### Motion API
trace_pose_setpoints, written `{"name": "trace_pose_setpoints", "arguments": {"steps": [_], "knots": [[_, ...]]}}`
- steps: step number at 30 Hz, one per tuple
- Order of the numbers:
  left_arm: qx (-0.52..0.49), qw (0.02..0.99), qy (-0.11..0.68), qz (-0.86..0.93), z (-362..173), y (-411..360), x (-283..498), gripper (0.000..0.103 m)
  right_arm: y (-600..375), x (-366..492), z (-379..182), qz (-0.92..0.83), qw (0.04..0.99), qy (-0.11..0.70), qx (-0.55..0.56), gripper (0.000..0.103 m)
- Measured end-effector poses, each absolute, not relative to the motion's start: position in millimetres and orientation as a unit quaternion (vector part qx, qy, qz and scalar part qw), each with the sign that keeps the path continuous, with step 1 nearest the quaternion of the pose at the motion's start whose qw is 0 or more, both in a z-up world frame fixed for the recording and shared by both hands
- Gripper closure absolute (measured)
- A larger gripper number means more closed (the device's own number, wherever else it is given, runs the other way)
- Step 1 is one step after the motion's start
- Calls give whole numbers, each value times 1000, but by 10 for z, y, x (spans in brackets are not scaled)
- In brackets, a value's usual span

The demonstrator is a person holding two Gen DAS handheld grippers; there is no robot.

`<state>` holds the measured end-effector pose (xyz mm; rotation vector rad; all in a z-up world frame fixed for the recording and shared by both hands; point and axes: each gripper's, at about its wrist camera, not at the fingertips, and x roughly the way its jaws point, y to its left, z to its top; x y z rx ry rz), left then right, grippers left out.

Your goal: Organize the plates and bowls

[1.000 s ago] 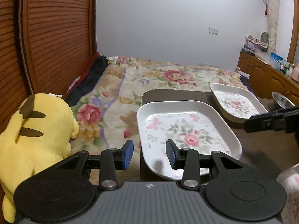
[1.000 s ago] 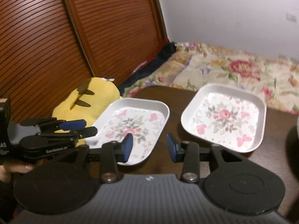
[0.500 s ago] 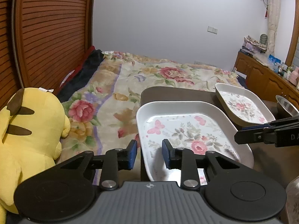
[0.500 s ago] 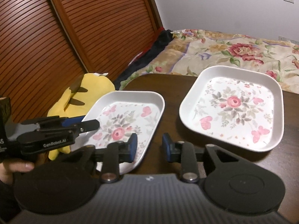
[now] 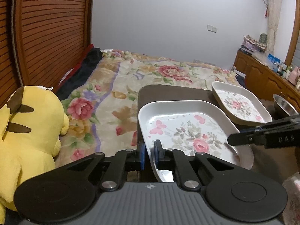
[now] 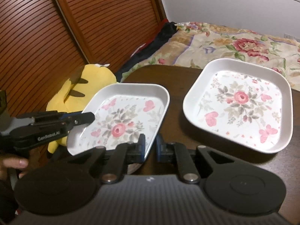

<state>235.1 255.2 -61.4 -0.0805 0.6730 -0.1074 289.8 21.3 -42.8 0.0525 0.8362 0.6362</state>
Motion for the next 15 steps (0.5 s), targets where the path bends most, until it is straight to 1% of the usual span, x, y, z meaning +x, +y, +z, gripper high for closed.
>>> {"name": "trace_pose_setpoints", "arguments": {"steps": [6,15], "knots": [[-29,946,317,-61,-466,2441,2226,92,64,2836,-373,311,866,389,49,92],[-14,953,293,-75,-153,2189,2061,92,-171,2675,-148,311,877,363,60,92]]}}
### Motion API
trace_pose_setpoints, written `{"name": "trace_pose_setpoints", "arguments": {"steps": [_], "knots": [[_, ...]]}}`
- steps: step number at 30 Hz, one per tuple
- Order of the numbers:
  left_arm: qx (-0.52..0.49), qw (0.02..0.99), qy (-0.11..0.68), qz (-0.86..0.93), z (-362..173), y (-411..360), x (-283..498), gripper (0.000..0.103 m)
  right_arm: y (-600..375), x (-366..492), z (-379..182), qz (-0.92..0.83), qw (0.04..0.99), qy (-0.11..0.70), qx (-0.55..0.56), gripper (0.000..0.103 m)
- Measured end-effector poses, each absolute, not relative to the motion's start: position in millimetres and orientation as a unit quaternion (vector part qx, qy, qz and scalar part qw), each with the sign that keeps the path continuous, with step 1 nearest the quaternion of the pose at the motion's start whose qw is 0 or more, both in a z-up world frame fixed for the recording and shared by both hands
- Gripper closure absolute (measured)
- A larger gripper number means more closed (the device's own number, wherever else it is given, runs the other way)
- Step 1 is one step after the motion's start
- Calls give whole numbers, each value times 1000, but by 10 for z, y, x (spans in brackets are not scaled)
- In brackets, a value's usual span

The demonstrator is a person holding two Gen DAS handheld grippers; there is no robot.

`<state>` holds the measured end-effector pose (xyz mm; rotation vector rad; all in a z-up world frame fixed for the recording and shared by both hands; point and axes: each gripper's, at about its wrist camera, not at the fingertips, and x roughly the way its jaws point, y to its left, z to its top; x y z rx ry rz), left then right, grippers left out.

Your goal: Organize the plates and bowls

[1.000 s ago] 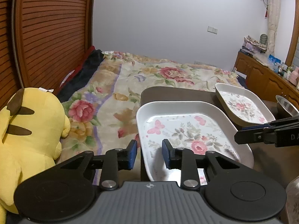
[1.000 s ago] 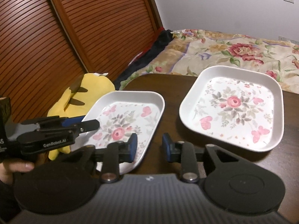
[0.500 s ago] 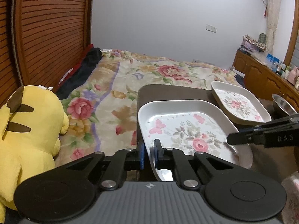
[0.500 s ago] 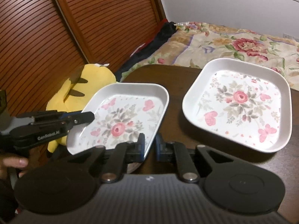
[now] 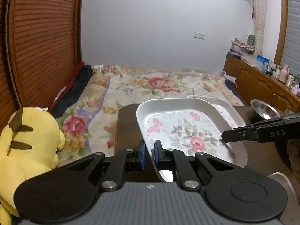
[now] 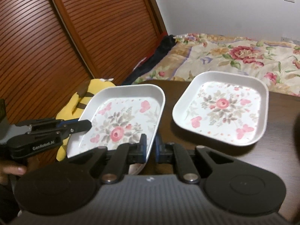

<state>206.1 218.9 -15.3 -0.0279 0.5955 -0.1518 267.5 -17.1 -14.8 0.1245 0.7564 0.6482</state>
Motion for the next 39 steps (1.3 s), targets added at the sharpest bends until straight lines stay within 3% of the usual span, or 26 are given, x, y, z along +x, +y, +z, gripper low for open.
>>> {"name": "trace_pose_setpoints", "arguments": {"steps": [21,39], "knots": [[15,953,283,-111,153,1703,1734,92,-721,2380,158,289,895,334,67,92],[18,946,290,-142,63,1396,1410,92,-1103,2040,66,280,896,336,74,92]]}}
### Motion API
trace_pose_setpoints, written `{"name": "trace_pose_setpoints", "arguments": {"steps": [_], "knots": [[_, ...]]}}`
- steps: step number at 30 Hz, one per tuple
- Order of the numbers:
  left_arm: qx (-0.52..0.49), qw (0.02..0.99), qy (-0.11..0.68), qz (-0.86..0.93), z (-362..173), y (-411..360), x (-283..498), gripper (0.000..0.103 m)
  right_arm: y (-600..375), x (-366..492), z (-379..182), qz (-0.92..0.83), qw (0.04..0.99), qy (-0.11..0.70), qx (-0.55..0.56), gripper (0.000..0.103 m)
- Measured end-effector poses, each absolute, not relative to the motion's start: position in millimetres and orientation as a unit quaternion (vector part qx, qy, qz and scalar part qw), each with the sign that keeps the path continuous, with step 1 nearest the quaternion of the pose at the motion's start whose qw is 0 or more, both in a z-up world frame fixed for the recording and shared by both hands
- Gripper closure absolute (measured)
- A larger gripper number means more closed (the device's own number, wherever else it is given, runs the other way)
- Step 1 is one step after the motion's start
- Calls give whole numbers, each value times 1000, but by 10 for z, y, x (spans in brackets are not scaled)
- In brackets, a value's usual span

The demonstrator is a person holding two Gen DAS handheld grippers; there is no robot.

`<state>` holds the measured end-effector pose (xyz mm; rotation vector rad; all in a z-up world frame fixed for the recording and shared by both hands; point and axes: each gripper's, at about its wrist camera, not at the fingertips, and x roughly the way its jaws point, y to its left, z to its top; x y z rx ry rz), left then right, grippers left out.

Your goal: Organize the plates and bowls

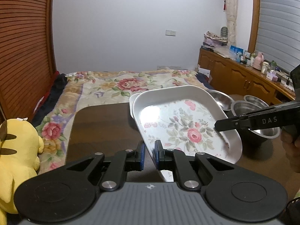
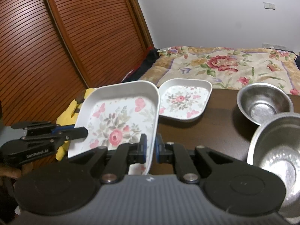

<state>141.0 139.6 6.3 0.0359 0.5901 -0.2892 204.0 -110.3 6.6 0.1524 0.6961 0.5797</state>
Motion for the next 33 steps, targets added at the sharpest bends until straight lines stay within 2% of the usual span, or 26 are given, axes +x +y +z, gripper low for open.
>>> {"name": "trace_pose_setpoints", "arguments": {"steps": [33], "knots": [[-14,935,309,-172,-268,1248,788,90,-1446,1301,-238,297,892,330,78,92]]}}
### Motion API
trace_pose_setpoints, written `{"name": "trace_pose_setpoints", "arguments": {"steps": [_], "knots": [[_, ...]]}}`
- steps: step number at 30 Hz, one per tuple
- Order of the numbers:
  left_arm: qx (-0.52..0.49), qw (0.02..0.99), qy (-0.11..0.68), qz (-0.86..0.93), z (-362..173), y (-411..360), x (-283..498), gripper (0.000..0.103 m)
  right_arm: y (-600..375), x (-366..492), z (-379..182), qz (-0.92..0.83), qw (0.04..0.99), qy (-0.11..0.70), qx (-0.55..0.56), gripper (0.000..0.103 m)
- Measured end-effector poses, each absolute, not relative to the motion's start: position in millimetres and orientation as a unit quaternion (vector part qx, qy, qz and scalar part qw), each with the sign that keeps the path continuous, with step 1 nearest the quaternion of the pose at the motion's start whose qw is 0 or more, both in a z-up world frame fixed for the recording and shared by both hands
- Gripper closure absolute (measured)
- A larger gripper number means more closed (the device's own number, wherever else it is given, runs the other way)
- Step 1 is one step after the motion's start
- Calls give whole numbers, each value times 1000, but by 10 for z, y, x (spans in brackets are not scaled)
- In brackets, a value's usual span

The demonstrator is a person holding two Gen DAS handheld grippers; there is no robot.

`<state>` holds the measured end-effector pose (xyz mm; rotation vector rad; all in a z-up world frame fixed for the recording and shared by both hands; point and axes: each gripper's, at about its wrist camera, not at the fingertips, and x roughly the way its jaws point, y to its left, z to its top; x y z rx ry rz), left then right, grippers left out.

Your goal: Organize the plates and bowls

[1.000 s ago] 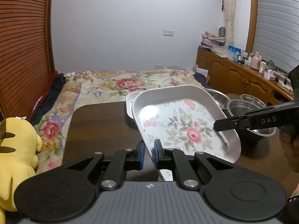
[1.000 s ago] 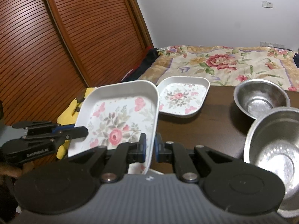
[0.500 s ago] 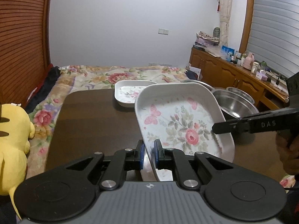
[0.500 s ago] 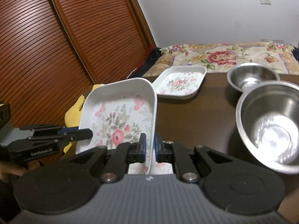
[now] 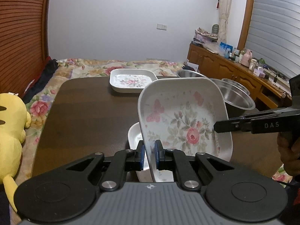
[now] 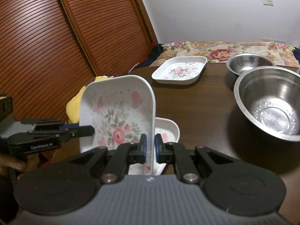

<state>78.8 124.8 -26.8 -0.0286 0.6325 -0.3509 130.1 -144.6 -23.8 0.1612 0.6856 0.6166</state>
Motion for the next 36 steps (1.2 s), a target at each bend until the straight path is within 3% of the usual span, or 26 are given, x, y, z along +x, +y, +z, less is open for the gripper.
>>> {"name": "trace_pose_setpoints", "arguments": {"steps": [36], "knots": [[28,936,326,-127,-489,1203,954,91,-1270,1262,-473,274,905,321,51,88]]}}
